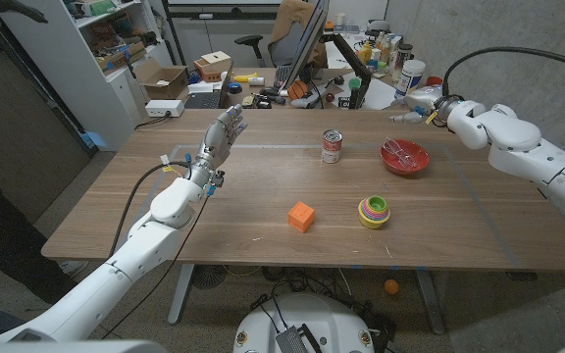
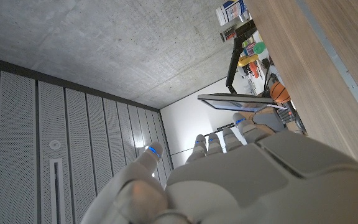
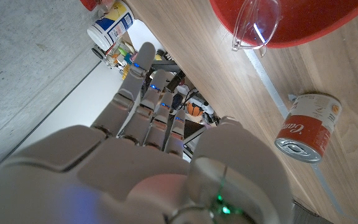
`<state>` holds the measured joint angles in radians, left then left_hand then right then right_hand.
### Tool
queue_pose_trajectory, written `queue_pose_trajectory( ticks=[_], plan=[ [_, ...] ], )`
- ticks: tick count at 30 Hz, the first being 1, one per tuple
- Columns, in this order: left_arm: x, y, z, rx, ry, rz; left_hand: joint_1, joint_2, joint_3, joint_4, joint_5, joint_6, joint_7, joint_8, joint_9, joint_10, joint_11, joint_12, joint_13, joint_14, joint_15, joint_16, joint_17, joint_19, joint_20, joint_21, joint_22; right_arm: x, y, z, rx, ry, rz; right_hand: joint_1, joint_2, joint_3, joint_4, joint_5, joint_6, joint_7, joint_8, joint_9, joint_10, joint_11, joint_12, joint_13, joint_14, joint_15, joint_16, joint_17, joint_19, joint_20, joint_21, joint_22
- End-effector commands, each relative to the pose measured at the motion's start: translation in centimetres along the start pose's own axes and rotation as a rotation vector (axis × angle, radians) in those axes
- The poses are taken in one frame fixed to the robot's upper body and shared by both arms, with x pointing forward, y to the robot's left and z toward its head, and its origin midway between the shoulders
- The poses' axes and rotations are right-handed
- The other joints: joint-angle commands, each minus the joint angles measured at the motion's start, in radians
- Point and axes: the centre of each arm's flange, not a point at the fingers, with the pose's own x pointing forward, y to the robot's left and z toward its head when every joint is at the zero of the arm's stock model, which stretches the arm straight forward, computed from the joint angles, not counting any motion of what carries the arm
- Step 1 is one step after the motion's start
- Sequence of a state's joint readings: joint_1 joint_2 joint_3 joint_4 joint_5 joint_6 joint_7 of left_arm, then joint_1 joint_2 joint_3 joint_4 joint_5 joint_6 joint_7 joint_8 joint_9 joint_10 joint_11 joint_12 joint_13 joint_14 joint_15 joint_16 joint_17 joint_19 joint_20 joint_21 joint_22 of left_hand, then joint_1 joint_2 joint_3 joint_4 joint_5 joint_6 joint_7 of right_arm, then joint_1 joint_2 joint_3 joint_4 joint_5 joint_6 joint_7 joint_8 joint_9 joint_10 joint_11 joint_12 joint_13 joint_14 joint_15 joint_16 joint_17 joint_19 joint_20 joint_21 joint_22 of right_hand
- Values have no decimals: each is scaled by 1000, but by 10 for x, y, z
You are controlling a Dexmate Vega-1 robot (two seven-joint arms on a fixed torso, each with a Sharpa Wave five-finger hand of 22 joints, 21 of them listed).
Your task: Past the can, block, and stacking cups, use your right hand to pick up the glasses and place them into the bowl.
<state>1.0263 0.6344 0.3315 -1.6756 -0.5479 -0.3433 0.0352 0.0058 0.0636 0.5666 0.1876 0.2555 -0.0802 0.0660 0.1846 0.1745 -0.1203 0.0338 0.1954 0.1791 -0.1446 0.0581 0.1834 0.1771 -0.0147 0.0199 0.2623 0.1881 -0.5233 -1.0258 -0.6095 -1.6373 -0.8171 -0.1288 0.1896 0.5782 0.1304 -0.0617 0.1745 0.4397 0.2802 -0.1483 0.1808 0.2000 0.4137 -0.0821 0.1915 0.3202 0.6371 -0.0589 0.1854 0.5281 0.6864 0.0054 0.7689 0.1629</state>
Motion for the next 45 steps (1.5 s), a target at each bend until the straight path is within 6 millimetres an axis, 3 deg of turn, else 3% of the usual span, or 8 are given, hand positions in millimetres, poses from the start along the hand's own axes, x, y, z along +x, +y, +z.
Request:
queue_pose_trajectory(
  ticks=[1,7,11,12,21,26,30,45],
  plan=[
    [-1,0,0,-9,-3,2,9,120,9,-1,4,-4,4,-3,1,-8,3,0,4,-6,4,1,3,7,4,-3,4,0,-5,-4,31,9,-13,-27,14,-10,5,-2,-9,-2,5,2,-25,0,-5,-2,-33,-107,-4,-6,0,11,-17,2],
    [-3,1,1,-8,-3,6,9,120,10,-1,4,-3,4,-3,1,-6,3,1,4,-6,5,2,3,7,4,-3,4,0,-7,-5,42,16,-21,-73,49,-15,10,-2,-33,-10,5,2,-59,2,-8,-11,-90,-98,-2,-22,-39,45,-64,1],
    [-5,1,2,-3,-7,8,9,120,10,-1,4,-4,4,-2,1,-7,3,0,4,-6,5,2,3,7,4,-3,4,0,-8,-4,39,16,-24,-110,58,-17,9,-1,-52,-17,6,1,-79,-1,-5,-20,-129,-103,3,-36,-118,44,-118,4],
    [-5,1,2,-2,-8,9,9,120,10,-1,4,-3,4,-2,1,-7,3,1,4,-6,5,2,3,8,5,-3,4,0,-8,-4,41,17,-25,-123,59,-16,8,0,-51,-16,10,1,-85,2,-4,-23,-145,-104,3,-42,-158,35,-142,6],
    [-8,2,2,-4,-9,11,9,119,11,-1,3,-3,4,-2,1,-7,2,1,4,-6,5,2,3,7,4,-4,4,-4,-13,-6,58,25,-60,-147,62,-10,8,2,-57,-14,11,0,-104,0,-4,-30,-197,-104,-3,-53,-205,43,-175,8],
    [-10,3,3,-2,-10,10,9,119,12,-1,3,-3,3,-2,1,-7,2,1,4,-6,5,2,3,7,4,-5,4,-7,-17,-7,66,38,-83,-179,61,-5,9,3,-59,-14,14,-1,-124,-2,-4,-38,-252,-100,-4,-67,-267,66,-217,8],
    [-12,4,4,-2,-11,7,9,118,12,-1,3,-3,3,-2,1,-7,3,1,4,-6,4,2,3,8,4,-5,4,-10,-21,-9,87,50,-103,-198,60,-4,9,2,-62,-13,14,-1,-146,1,-7,-43,-287,-97,-5,-75,-295,77,-239,7],
    [-20,11,5,-8,-11,-4,7,114,10,-1,2,6,-3,1,1,-5,2,2,4,-5,2,2,3,9,3,-6,4,-16,-30,-10,142,77,-126,-235,59,2,9,0,-57,-25,17,-2,-174,-19,-4,-54,-346,-94,-3,-94,-320,110,-273,6]
  ],
)
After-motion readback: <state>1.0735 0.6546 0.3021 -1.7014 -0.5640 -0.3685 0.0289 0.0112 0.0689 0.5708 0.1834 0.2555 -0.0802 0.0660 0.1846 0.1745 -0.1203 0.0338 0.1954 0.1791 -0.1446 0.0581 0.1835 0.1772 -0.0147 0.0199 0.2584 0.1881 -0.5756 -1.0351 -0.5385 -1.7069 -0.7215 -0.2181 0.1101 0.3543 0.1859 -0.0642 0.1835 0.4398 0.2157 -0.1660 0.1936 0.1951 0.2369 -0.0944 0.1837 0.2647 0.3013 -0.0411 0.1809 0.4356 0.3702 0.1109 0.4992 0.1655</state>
